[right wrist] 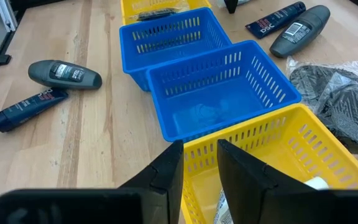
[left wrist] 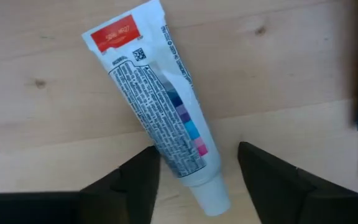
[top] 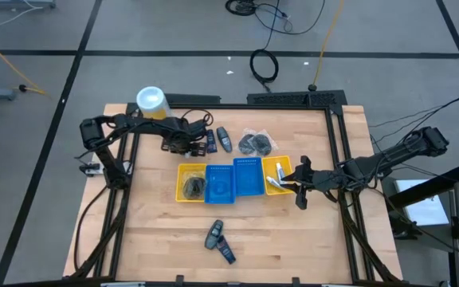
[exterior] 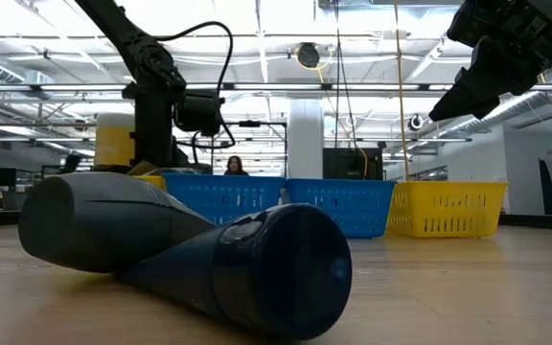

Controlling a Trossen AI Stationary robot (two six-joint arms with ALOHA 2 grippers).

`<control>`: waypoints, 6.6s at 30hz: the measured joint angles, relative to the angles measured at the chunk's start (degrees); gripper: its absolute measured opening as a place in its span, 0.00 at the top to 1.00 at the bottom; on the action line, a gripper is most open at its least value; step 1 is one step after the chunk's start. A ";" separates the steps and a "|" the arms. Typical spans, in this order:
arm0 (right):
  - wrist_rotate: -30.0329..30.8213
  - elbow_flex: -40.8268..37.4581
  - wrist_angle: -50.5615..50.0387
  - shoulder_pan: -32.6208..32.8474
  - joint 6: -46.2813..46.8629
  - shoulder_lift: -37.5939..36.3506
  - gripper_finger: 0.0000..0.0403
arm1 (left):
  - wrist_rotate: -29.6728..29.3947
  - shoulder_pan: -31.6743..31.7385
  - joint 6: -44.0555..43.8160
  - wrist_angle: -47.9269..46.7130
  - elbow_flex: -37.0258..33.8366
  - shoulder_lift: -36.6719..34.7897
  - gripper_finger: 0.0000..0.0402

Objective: Pick & Place Travel size toiletries
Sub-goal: Put the toothpaste into the right yellow bin

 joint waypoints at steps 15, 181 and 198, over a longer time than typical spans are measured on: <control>0.00 0.00 0.00 0.00 -0.02 0.00 0.78 | 0.29 -0.04 4.49 0.00 -0.08 -0.30 0.89; -1.20 6.38 40.64 -14.91 -19.45 13.70 1.00 | -29.66 -35.30 52.06 60.72 4.11 -4.93 0.67; 3.48 6.36 17.53 -6.71 -12.44 6.05 1.00 | -30.58 -35.47 52.02 59.36 4.11 -4.94 0.67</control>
